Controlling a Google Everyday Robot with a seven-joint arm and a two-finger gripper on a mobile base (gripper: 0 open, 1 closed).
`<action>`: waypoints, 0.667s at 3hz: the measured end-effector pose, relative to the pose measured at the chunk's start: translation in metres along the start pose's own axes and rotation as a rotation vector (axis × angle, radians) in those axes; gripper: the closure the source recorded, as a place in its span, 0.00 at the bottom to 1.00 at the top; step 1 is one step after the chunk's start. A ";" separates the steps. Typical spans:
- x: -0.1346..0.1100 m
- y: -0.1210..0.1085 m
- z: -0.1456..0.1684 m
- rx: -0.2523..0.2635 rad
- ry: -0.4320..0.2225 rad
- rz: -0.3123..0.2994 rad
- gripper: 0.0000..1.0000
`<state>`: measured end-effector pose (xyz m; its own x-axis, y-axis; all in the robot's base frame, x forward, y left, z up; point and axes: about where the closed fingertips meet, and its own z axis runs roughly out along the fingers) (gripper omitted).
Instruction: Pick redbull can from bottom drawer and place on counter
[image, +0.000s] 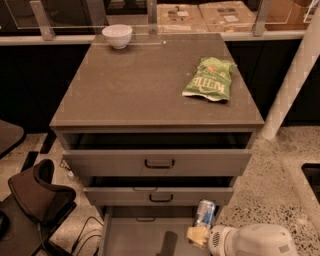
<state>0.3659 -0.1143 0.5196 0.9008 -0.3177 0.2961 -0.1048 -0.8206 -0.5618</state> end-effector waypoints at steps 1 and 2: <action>0.017 -0.018 -0.037 0.084 0.067 -0.046 1.00; 0.043 -0.034 -0.074 0.157 0.130 -0.114 1.00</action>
Offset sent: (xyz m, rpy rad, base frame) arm 0.0208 -0.0399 0.1486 0.1264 -0.3479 0.1127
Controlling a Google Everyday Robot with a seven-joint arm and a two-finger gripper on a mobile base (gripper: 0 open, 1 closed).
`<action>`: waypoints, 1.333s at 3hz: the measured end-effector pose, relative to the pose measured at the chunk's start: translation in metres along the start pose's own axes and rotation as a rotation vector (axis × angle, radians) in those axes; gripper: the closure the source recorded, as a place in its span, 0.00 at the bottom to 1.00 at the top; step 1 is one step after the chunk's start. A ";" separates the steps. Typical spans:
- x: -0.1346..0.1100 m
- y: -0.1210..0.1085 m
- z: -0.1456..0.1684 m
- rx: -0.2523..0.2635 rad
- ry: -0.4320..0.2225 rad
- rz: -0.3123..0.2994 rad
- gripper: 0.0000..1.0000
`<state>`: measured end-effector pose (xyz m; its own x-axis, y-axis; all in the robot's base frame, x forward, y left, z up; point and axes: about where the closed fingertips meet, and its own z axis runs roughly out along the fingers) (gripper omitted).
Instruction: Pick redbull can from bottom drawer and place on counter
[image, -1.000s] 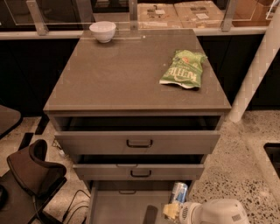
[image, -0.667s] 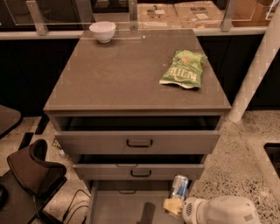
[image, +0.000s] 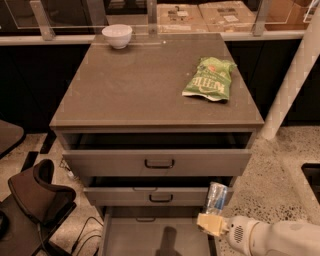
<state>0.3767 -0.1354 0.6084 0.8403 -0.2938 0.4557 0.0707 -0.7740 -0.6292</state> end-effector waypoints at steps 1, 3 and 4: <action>0.034 -0.017 -0.018 0.069 0.034 -0.049 1.00; 0.093 -0.078 -0.027 0.099 0.038 -0.099 1.00; 0.097 -0.096 -0.028 0.111 0.011 -0.107 1.00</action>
Offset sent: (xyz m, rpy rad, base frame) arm 0.0735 0.0026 0.1134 0.0605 -0.1445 0.1095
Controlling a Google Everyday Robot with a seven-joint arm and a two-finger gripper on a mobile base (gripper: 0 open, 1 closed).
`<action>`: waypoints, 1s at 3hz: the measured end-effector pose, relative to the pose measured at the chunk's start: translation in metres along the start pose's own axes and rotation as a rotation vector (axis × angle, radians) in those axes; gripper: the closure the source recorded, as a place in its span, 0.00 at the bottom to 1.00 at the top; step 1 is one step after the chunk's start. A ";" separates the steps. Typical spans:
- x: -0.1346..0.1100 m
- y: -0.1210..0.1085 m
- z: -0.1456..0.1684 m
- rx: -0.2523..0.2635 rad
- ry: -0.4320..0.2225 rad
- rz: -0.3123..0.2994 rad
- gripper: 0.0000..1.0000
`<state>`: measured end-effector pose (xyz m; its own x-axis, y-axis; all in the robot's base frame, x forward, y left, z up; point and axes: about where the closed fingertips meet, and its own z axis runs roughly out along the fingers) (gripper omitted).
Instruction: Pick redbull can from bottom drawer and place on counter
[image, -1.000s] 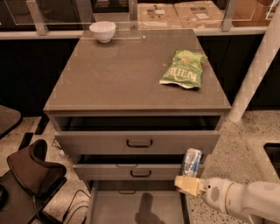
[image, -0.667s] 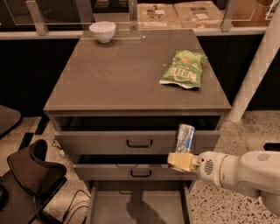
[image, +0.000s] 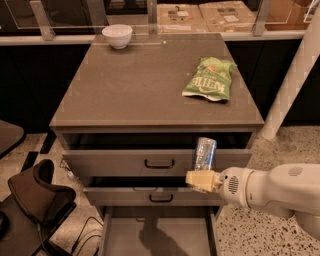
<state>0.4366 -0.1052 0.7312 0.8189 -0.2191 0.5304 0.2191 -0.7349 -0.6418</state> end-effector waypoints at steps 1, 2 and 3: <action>0.014 -0.043 -0.003 0.015 -0.032 -0.027 1.00; 0.038 -0.090 0.003 0.020 -0.040 -0.054 1.00; 0.071 -0.124 0.023 0.044 -0.053 -0.048 1.00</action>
Offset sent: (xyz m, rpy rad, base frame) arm 0.0317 0.1029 0.1240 -0.0256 -0.0127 0.0893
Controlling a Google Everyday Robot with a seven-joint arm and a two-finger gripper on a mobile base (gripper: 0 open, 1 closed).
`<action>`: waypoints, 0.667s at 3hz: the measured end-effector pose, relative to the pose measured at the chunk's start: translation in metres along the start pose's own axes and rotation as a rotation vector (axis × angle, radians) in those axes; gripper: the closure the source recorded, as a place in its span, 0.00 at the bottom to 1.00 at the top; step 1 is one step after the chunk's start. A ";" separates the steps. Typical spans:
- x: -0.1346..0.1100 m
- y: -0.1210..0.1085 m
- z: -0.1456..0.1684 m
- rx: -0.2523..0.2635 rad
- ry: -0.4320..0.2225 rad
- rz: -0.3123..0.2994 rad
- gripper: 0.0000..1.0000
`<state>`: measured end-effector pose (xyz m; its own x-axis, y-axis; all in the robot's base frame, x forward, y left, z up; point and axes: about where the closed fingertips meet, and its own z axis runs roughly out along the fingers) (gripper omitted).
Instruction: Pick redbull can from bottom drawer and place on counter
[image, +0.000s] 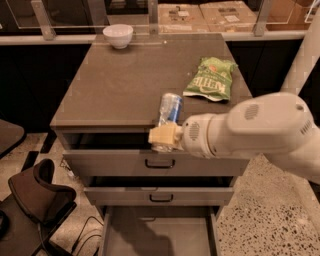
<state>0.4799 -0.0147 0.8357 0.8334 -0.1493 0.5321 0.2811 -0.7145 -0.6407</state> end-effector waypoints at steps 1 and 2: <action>0.045 -0.017 0.035 0.031 -0.012 0.039 1.00; 0.087 -0.031 0.076 0.039 -0.022 0.073 1.00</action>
Offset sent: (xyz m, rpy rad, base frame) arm 0.1667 0.1112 0.0276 0.0746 0.1160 -0.0140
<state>0.5796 0.0468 0.8598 0.8626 -0.1848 0.4710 0.2368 -0.6753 -0.6985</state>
